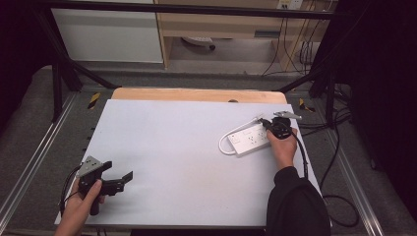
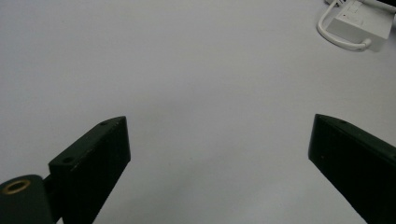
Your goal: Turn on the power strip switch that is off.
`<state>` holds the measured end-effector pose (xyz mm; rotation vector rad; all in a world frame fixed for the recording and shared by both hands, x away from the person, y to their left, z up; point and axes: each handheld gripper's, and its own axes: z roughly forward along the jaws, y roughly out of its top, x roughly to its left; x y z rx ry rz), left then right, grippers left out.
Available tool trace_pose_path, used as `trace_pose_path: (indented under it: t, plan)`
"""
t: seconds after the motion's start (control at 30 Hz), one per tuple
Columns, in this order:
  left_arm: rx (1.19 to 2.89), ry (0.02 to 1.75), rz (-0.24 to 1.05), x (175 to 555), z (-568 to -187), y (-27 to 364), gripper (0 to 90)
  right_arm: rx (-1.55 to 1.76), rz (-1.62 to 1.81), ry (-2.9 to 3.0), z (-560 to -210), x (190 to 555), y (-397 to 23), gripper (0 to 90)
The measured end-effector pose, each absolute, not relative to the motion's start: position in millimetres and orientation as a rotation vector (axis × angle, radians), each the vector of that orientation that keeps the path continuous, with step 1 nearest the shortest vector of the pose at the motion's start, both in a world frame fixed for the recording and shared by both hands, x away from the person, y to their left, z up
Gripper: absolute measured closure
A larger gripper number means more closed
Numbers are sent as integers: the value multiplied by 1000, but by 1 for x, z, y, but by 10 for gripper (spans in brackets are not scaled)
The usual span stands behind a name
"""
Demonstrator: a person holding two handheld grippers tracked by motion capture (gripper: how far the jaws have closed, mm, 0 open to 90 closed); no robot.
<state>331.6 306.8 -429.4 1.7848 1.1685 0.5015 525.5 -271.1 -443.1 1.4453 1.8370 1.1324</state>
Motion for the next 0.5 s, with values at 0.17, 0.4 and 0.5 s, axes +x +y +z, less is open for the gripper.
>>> trace_pose_path:
  t: [0.17,0.4,0.5]
  plan:
    - [1790,1170,504,332,-430,306,57,1454,1161,1845,-440,525,-269,883]
    - [1788,1170,507,332,-430,307,57,1452,1191,1848,-433,523,-269,796]
    - [1792,1170,506,332,-430,306,57,1440,1196,1853,-428,522,-268,742]
